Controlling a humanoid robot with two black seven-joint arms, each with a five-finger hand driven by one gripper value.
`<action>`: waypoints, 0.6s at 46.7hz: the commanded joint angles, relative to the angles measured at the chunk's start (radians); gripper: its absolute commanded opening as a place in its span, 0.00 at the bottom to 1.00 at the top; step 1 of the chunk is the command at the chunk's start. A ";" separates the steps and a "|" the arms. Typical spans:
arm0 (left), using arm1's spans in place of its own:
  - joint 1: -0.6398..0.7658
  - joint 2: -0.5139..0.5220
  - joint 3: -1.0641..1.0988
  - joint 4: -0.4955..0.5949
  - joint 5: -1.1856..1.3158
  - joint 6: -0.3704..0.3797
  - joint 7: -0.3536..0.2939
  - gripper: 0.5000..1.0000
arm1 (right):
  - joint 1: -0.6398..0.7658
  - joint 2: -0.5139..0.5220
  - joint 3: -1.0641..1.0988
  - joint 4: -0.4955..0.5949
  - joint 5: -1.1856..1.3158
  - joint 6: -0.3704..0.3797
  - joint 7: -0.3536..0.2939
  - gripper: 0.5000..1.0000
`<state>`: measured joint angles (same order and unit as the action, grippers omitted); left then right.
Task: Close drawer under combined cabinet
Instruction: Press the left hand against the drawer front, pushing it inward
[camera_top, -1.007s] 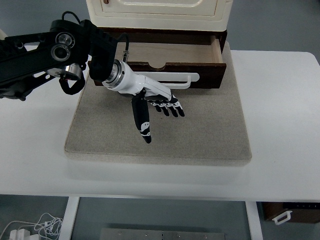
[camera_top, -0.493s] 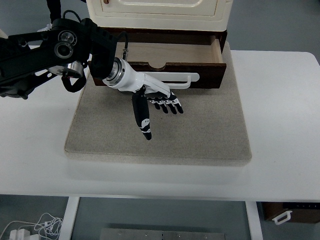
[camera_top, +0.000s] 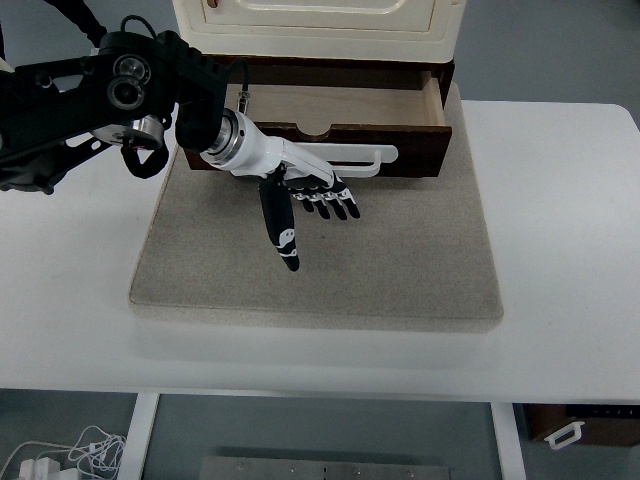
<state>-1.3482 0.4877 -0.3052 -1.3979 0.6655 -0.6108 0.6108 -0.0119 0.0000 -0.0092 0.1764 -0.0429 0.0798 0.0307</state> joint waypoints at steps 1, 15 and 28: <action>-0.003 0.000 0.000 0.010 0.000 0.000 0.000 1.00 | 0.000 0.000 0.000 0.000 0.000 0.000 0.000 0.90; -0.009 0.000 -0.002 0.042 0.003 0.000 0.000 1.00 | 0.000 0.000 0.000 0.000 0.000 0.000 0.000 0.90; -0.015 -0.003 -0.003 0.077 0.008 0.000 0.000 1.00 | 0.000 0.000 0.000 0.000 0.000 0.000 0.000 0.90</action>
<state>-1.3594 0.4865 -0.3077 -1.3327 0.6731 -0.6108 0.6108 -0.0123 0.0000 -0.0092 0.1764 -0.0430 0.0798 0.0307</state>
